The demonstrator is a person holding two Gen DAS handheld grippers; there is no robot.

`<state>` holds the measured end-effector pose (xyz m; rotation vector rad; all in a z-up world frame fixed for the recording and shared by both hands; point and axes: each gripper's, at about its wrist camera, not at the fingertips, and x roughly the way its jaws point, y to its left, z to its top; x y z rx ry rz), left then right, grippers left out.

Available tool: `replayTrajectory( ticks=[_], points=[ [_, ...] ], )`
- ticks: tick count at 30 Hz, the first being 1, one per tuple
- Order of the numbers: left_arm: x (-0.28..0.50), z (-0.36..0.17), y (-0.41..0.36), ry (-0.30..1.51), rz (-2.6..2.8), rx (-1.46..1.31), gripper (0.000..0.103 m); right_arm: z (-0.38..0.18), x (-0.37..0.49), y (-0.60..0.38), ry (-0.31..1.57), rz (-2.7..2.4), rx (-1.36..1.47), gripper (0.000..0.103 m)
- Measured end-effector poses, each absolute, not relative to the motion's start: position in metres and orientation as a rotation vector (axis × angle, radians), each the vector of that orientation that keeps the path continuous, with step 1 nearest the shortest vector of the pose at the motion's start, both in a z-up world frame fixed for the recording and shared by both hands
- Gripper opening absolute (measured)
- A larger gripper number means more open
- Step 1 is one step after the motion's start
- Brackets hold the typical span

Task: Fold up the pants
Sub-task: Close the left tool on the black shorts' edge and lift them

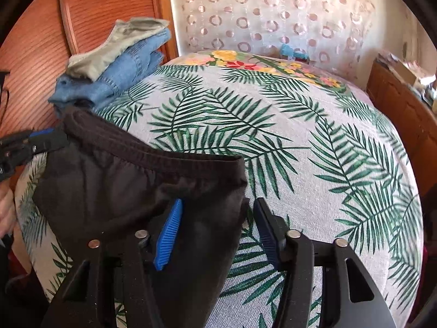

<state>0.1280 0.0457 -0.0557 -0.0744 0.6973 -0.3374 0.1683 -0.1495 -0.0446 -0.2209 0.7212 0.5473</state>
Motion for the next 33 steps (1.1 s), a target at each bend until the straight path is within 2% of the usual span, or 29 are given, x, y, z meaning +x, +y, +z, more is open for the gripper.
replayTrajectory(
  ticks=[6,11,21,33],
  points=[
    [0.125,-0.055,0.046,0.694,-0.339,-0.073,0.01,-0.044,0.168,-0.142,0.741,0.607,-0.21,0.02],
    [0.12,-0.05,0.046,0.67,-0.348,-0.063,0.008,-0.044,0.171,-0.148,0.744,0.623,-0.165,0.012],
    [0.11,-0.037,0.041,0.628,-0.343,-0.05,0.006,-0.028,0.137,-0.156,0.619,0.592,-0.16,0.01],
    [0.094,0.004,0.027,0.512,-0.381,-0.032,0.006,0.008,0.096,-0.187,0.488,0.577,-0.147,0.01]
  ],
)
